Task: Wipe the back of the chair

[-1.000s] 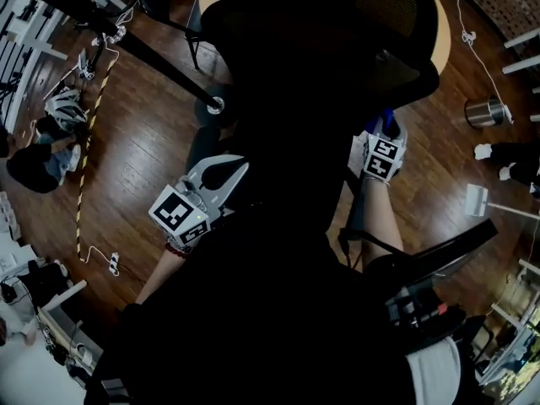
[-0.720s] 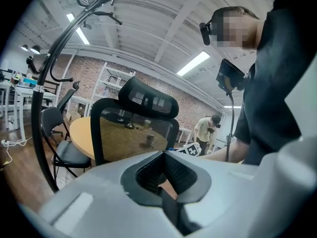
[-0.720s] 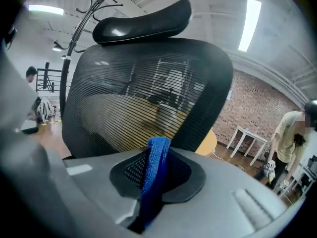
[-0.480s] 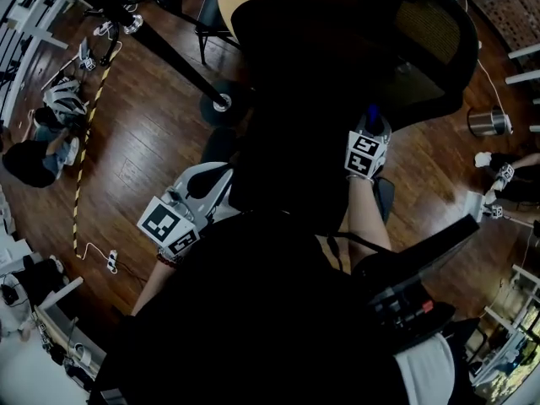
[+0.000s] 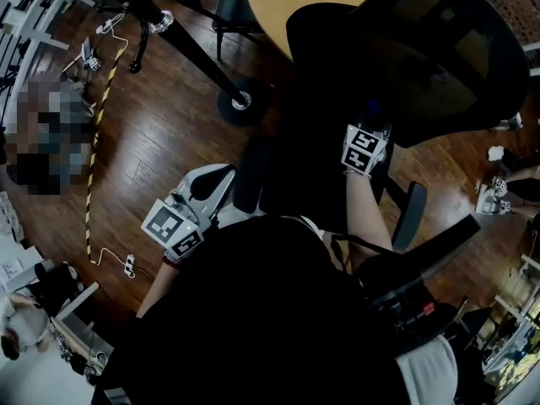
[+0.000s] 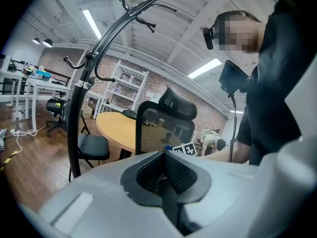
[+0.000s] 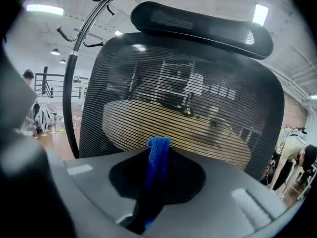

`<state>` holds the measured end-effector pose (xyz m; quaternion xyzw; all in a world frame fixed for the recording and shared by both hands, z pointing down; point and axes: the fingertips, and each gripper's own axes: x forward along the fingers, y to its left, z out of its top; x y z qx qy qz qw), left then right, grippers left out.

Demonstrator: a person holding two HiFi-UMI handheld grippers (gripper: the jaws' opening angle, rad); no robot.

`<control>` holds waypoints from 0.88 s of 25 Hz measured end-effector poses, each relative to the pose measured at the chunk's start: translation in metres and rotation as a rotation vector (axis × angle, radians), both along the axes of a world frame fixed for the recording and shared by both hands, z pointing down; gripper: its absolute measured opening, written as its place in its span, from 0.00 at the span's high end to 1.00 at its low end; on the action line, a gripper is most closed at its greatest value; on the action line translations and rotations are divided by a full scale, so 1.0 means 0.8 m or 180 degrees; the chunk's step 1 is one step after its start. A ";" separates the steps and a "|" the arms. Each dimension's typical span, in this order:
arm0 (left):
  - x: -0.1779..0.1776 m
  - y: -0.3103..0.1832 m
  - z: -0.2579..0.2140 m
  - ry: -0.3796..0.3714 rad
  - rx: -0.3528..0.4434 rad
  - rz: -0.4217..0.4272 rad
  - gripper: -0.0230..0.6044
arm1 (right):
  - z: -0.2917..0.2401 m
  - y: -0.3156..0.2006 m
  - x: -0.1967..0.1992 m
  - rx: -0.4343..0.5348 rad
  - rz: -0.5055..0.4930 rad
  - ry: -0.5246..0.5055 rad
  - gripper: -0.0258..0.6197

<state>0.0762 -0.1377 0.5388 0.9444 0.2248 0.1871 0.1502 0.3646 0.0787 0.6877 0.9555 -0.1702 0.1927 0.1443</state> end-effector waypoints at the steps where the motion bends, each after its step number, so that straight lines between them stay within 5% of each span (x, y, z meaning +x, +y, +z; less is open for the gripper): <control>1: 0.003 -0.005 0.003 0.0001 -0.0005 0.0059 0.95 | 0.000 -0.015 -0.002 0.0062 -0.0034 -0.0012 0.90; 5: 0.008 -0.004 0.001 0.0072 0.0017 0.0414 0.95 | -0.003 -0.100 -0.019 0.0306 -0.0570 -0.0062 0.90; 8: 0.008 -0.004 -0.003 0.0125 -0.0024 0.0510 0.95 | 0.001 -0.178 -0.042 0.0191 -0.1203 -0.0093 0.90; 16: -0.009 -0.057 -0.001 0.0051 -0.0050 0.0266 0.95 | -0.001 -0.214 -0.053 0.0333 -0.0928 -0.0080 0.90; 22: -0.003 -0.035 0.009 0.0005 -0.0005 0.0395 0.95 | 0.005 -0.283 -0.095 0.0598 -0.1961 -0.0380 0.90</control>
